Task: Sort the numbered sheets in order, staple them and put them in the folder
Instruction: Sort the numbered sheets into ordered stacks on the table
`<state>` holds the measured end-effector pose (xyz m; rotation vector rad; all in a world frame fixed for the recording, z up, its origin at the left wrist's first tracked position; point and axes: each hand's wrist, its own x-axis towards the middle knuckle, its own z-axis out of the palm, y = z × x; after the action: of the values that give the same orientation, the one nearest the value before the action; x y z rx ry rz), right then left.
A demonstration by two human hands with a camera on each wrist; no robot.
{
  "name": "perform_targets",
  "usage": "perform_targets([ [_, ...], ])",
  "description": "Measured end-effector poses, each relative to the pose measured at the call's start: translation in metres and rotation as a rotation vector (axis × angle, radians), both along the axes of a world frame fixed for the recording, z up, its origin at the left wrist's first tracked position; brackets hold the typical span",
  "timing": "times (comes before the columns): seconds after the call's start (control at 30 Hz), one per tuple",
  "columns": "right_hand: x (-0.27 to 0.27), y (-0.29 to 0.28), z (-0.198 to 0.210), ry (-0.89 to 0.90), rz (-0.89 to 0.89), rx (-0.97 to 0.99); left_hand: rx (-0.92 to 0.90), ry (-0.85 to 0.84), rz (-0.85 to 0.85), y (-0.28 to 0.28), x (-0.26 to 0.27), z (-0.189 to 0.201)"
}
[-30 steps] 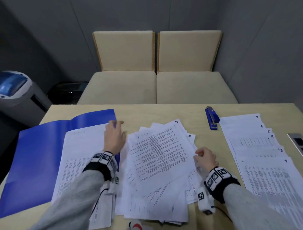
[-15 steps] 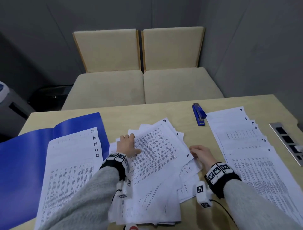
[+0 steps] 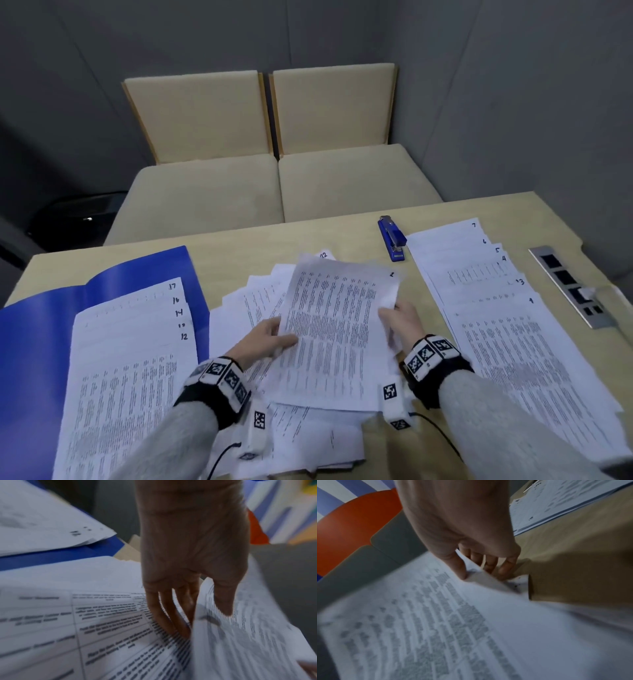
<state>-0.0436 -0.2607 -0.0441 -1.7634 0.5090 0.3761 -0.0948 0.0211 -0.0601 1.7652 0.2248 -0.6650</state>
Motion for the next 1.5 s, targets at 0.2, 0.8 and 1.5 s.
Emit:
perform_targets([
  [0.2, -0.010, -0.025, -0.009, 0.128, 0.220, -0.387, 0.839, -0.362, 0.061, -0.007, 0.022, 0.003],
  [0.8, -0.027, -0.077, -0.005, 0.352, 0.217, -0.572, 0.773, -0.164, 0.013, 0.001, 0.033, -0.013],
  [1.5, -0.010, -0.072, -0.013, 0.291, 0.216, -0.452, 0.152, -0.145, 0.473, 0.022, 0.002, -0.002],
])
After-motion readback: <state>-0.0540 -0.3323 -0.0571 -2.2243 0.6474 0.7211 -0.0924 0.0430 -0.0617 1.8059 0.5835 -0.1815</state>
